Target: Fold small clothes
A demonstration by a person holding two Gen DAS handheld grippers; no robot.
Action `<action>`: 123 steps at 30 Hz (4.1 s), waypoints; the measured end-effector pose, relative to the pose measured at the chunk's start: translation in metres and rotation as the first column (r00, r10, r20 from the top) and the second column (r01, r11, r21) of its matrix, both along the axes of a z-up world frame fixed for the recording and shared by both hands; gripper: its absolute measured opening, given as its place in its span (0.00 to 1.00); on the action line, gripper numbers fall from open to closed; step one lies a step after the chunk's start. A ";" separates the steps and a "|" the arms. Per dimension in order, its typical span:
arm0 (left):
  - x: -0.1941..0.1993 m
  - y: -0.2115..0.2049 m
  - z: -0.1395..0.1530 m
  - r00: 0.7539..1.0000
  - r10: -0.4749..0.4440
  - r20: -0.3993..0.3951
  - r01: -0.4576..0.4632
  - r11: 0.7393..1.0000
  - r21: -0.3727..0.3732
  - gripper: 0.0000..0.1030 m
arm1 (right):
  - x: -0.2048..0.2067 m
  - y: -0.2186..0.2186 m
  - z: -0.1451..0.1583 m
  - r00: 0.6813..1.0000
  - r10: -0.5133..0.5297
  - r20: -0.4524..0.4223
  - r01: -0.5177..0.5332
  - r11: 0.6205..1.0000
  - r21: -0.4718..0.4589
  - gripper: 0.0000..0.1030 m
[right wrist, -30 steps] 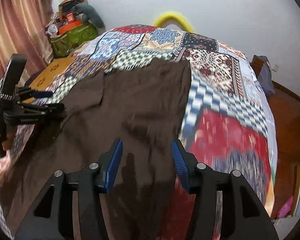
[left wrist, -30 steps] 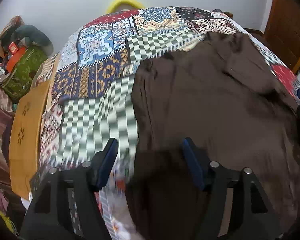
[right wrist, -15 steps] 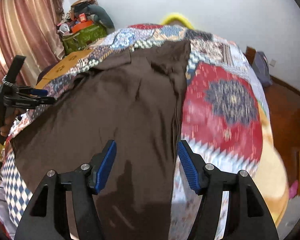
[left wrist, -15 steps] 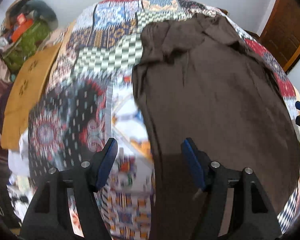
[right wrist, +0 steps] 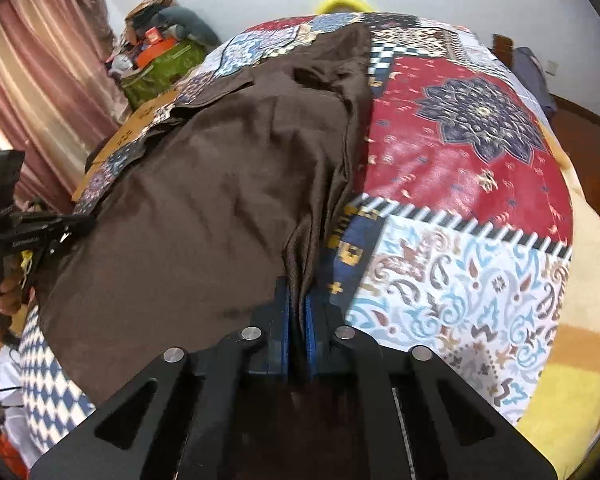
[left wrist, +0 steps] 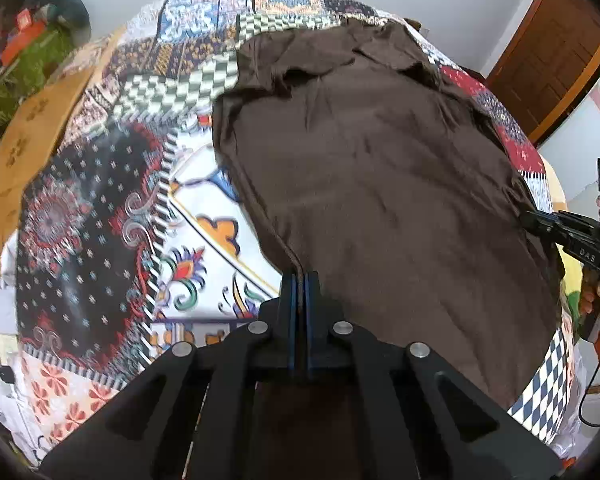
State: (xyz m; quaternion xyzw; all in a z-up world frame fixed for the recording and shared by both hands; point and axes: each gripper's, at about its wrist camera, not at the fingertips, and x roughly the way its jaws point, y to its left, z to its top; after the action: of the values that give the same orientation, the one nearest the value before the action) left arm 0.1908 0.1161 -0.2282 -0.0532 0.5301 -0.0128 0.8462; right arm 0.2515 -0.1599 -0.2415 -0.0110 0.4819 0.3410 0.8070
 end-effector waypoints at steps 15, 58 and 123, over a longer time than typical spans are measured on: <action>0.088 0.040 0.048 0.982 0.074 0.176 -0.086 0.995 0.060 0.03 | 0.064 0.021 0.061 0.980 -0.032 0.198 0.029 0.999 0.020 0.06; 0.025 0.054 -0.024 0.990 0.139 -0.031 -0.142 0.986 -0.087 0.09 | 0.026 -0.029 -0.009 0.986 -0.161 0.033 0.162 0.987 -0.011 0.06; 0.238 0.115 0.014 0.977 0.196 0.085 -0.206 0.970 0.131 0.67 | 0.214 0.033 0.076 0.972 -0.161 0.171 0.149 0.985 0.083 0.50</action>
State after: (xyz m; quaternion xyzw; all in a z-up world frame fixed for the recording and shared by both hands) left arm 0.4287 0.2308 -0.2138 -0.0468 0.4909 0.1081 0.8632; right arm 0.4658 -0.1273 -0.1655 0.0245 0.3956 0.2913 0.8707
